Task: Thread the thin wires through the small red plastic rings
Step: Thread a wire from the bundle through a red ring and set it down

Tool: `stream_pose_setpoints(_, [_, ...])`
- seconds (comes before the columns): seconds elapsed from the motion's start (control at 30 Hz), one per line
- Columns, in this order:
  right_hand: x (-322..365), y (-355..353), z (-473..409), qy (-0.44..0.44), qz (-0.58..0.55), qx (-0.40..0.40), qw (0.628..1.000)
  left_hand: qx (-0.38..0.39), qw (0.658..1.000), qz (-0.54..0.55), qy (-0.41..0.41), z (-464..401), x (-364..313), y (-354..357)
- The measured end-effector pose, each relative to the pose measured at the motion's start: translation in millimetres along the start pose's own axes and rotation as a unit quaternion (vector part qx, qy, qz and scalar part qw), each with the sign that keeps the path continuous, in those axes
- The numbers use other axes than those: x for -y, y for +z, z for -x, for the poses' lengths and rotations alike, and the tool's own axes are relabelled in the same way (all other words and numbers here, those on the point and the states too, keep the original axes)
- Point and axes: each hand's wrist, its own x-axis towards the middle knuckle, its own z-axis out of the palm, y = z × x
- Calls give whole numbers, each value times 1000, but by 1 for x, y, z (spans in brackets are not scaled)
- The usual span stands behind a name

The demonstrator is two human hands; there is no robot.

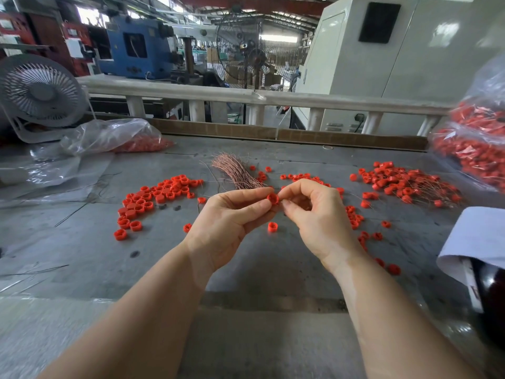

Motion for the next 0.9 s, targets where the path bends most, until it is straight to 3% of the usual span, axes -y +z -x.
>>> stream_pose_setpoints(0.6, [2,1,1,20,-27,-16,999,7,1000,-4,-2,0,-1,-2])
stream_pose_setpoints(0.9, [-2,0,0,16,28,-21,999,-8,1000,-13,3,0,-1,-1])
